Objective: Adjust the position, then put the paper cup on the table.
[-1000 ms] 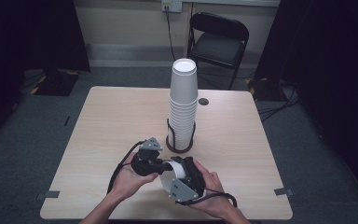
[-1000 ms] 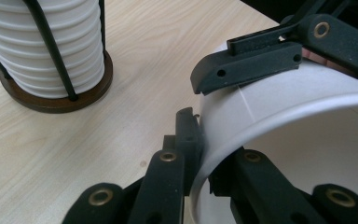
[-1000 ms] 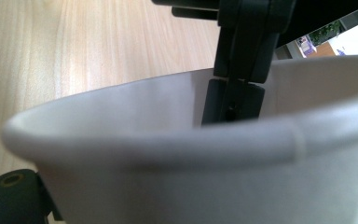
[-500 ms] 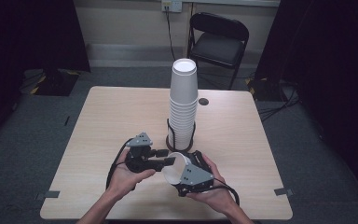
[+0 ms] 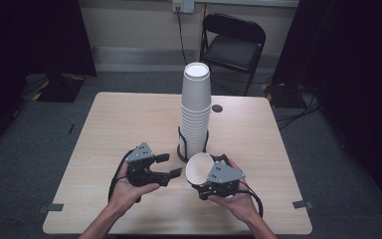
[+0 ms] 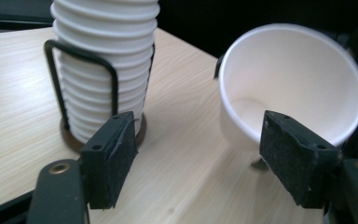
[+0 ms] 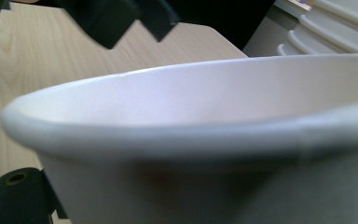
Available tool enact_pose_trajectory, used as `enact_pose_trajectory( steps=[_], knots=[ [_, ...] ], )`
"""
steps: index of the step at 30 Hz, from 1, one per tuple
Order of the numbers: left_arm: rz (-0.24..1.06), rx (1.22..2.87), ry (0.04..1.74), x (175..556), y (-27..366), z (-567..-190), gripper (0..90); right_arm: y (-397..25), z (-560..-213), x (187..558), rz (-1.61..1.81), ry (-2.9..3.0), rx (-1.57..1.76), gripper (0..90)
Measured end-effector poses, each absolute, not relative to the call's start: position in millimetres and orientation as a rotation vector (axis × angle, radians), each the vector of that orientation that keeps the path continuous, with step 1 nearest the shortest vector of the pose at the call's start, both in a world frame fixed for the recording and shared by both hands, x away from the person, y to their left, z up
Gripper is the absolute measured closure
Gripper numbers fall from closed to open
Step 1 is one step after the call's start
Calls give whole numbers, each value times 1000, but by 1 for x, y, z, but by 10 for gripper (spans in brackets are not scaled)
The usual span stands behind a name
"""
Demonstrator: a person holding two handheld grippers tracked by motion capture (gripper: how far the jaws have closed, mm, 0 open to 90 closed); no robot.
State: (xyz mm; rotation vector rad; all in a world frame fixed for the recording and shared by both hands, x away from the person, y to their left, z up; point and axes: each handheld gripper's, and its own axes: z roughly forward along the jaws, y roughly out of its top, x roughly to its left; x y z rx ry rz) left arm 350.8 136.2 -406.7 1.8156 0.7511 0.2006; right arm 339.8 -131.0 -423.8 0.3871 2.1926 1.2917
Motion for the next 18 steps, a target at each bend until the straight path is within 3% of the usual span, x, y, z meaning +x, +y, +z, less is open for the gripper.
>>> enact_pose_trajectory(
  steps=[8,18],
  knots=[
    [274,1814,771,351,149,-414,230,-143,-424,348,1322,2174,482,121],
    [292,1840,765,350,158,-424,252,-154,-422,359,1364,2132,565,121]
  ],
)
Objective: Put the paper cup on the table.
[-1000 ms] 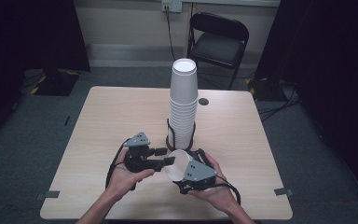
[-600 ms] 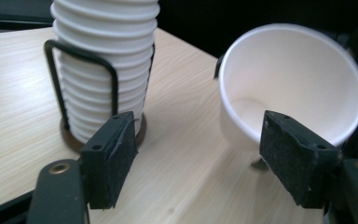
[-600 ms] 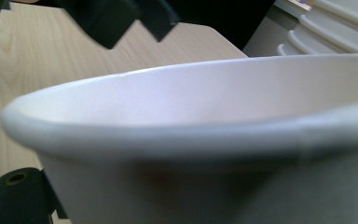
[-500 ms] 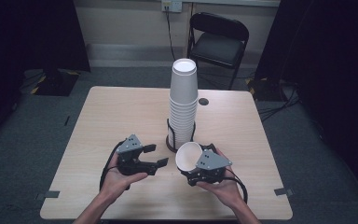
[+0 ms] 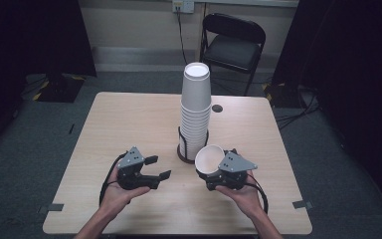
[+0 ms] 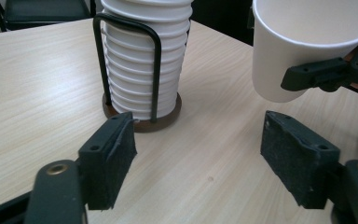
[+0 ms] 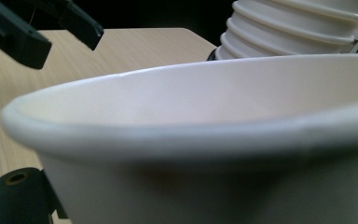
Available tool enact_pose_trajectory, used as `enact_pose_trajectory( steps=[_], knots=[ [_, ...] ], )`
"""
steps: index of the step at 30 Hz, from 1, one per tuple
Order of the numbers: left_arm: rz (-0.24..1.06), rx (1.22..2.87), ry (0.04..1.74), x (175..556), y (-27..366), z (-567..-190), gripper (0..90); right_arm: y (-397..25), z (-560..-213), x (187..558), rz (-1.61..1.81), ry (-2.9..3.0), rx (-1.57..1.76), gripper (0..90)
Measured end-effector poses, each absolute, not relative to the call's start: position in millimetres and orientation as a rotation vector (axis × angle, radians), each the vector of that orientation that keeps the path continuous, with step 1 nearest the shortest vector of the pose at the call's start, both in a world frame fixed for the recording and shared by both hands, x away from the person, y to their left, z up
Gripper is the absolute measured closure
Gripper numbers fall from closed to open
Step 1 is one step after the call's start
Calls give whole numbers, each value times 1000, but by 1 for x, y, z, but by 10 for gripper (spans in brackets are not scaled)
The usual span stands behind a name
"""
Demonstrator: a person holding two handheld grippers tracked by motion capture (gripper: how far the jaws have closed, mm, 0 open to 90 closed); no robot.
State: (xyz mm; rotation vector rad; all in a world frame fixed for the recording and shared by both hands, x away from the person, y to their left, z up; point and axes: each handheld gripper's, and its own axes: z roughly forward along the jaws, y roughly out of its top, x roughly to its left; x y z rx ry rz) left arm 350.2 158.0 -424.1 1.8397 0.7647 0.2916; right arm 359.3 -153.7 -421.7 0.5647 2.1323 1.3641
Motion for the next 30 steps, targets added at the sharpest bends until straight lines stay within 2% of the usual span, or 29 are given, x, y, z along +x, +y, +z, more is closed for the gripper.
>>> enact_pose_trajectory(
  steps=[8,19,30],
  knots=[
    [320,1845,792,353,167,-431,203,-173,-422,381,1397,2093,723,120],
    [323,1832,838,356,178,-434,206,-200,-424,414,1418,2017,917,119],
    [319,1823,813,354,181,-434,212,-212,-431,447,1415,1954,1030,117]
  ],
)
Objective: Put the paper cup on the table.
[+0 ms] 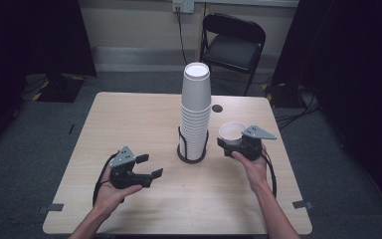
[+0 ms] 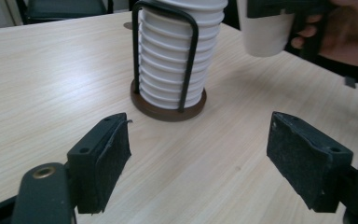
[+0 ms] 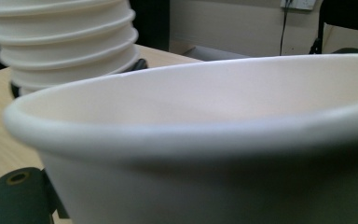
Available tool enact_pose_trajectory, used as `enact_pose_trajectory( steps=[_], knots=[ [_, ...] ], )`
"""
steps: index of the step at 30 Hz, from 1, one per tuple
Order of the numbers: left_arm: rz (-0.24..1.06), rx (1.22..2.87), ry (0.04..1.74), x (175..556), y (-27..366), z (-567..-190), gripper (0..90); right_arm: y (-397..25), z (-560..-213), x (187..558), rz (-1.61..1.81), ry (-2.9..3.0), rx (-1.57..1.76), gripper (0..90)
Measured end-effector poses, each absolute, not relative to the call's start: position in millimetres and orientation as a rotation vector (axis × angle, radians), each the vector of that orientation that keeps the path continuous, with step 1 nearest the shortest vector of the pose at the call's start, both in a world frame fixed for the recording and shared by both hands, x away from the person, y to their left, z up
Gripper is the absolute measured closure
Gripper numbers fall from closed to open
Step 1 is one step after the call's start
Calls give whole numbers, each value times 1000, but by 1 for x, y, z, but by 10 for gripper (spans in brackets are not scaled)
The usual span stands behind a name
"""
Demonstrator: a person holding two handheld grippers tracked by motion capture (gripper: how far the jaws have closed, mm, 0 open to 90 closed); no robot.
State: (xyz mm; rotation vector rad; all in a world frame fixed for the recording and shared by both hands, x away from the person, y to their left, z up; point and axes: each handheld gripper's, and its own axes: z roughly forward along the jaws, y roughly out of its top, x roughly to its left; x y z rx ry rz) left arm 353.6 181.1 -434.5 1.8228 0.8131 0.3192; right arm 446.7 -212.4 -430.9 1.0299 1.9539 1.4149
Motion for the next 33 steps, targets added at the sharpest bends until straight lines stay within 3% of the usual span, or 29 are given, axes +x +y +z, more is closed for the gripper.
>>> enact_pose_trajectory(
  steps=[18,33],
  knots=[
    [330,1824,818,353,181,-436,215,-229,-472,484,1361,1895,1207,114],
    [333,1824,810,354,180,-436,215,-239,-480,473,1282,1968,1225,124]
  ],
)
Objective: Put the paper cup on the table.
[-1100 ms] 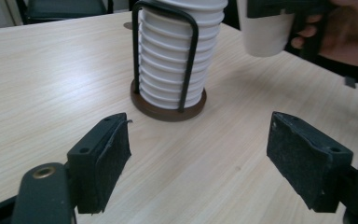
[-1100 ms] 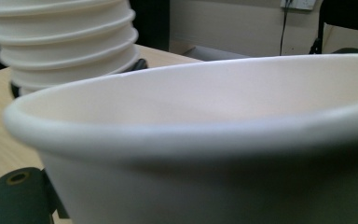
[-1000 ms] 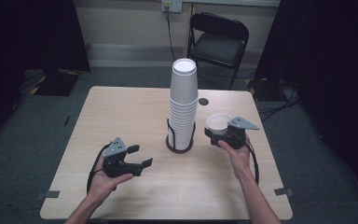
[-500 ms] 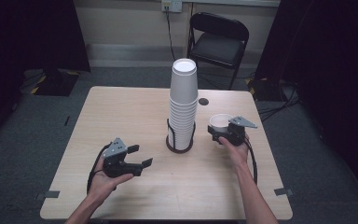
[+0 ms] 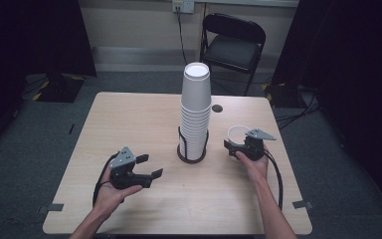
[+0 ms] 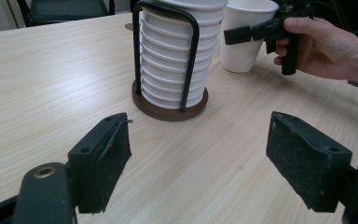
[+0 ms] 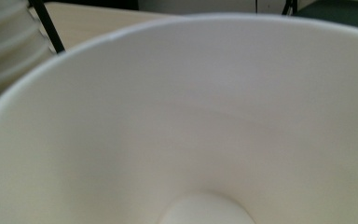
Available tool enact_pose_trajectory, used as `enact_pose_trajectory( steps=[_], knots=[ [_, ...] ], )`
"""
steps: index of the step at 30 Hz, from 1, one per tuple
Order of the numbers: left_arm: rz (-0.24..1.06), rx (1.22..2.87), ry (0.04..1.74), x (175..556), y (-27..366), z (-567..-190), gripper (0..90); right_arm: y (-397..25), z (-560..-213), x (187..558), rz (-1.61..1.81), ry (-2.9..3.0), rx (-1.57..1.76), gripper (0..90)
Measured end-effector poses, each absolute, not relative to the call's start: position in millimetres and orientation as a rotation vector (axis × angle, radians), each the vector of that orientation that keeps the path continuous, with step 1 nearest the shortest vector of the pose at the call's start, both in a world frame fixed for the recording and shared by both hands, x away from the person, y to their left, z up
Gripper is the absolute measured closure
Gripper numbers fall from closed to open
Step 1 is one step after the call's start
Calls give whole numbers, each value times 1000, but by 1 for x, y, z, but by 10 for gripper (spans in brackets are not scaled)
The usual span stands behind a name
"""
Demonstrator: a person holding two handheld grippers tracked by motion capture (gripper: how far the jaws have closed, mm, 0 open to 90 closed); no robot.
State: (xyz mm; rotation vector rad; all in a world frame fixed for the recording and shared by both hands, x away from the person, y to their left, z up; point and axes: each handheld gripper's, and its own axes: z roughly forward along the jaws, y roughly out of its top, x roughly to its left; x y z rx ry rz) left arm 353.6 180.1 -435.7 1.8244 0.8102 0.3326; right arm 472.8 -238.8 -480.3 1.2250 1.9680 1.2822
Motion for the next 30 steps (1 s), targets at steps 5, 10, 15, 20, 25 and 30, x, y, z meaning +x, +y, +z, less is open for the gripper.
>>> enact_pose_trajectory(
  steps=[5,10,15,20,25,30],
  knots=[
    [334,1831,809,354,179,-436,215,-245,-488,468,1242,1995,1261,132],
    [337,1831,809,354,179,-436,215,-250,-494,461,1193,2034,1290,133],
    [338,1835,804,354,178,-435,215,-253,-494,452,1154,2085,1285,133],
    [346,1836,809,354,178,-436,215,-255,-486,442,1167,2070,1284,134],
    [342,1831,817,354,180,-436,205,-259,-479,431,1151,2041,1280,142],
    [354,1831,828,354,180,-435,200,-260,-468,417,1161,2030,1265,139]
  ],
)
